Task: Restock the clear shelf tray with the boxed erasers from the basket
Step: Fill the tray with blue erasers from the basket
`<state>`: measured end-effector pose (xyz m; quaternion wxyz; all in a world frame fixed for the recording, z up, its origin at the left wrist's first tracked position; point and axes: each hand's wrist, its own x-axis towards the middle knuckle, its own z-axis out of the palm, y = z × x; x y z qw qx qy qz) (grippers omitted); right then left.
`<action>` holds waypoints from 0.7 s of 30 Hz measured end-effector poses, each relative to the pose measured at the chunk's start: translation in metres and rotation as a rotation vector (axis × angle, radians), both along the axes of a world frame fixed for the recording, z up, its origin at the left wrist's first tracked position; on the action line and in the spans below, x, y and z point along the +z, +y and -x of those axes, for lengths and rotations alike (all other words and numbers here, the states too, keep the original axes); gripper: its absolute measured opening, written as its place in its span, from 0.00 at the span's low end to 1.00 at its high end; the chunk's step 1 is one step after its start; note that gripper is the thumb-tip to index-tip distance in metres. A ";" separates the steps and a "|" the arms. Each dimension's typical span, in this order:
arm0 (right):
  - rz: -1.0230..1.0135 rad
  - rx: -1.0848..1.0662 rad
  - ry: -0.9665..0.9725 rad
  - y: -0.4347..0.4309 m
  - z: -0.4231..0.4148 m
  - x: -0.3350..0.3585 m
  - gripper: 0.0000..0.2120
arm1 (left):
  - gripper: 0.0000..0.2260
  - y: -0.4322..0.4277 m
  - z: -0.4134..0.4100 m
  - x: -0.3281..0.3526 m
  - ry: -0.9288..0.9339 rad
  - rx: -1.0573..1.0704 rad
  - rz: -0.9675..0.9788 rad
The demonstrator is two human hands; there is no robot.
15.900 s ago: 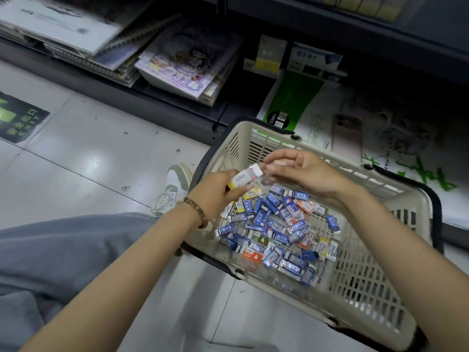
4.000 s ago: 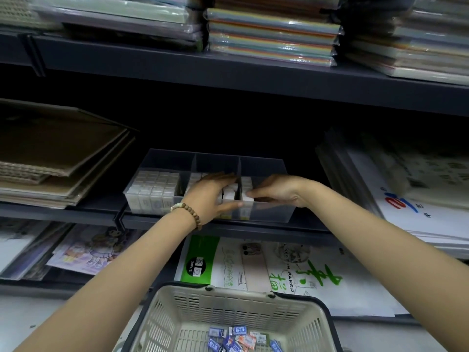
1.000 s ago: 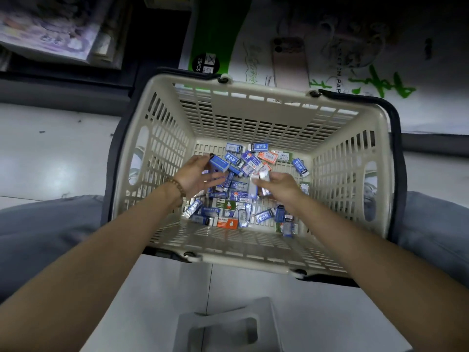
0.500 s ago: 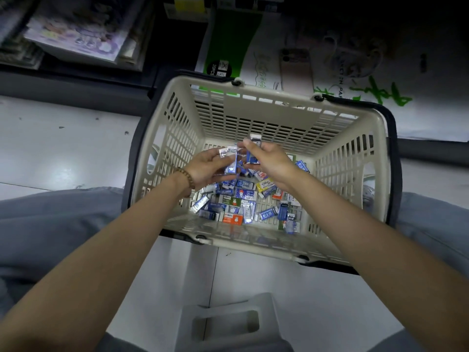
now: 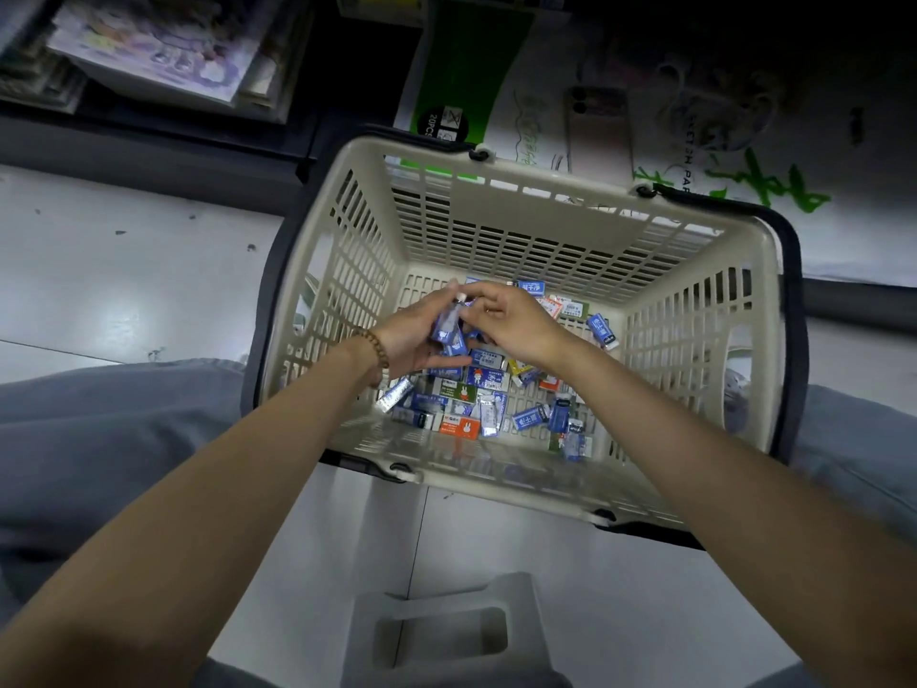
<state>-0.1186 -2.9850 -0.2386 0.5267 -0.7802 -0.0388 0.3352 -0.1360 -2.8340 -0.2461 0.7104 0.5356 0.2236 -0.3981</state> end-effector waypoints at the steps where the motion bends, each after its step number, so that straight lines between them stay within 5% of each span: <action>1: -0.006 0.016 -0.013 -0.003 -0.001 -0.004 0.16 | 0.17 0.002 -0.001 -0.002 0.004 0.020 -0.021; 4: 0.063 -0.013 0.053 -0.020 0.005 -0.028 0.16 | 0.10 0.010 -0.002 -0.008 0.015 0.076 -0.097; 9: 0.409 0.336 0.232 -0.044 0.054 -0.084 0.22 | 0.07 0.024 -0.003 -0.014 0.033 0.094 -0.125; 13: 0.369 0.173 0.098 -0.042 0.072 -0.098 0.18 | 0.13 0.023 -0.003 -0.022 0.004 0.040 -0.190; 16: 0.258 0.029 0.146 -0.045 0.065 -0.095 0.07 | 0.17 0.021 -0.004 -0.023 0.092 0.094 -0.193; 21: 0.181 -0.075 0.178 -0.059 0.038 -0.084 0.07 | 0.27 0.021 -0.005 -0.022 0.110 0.081 -0.191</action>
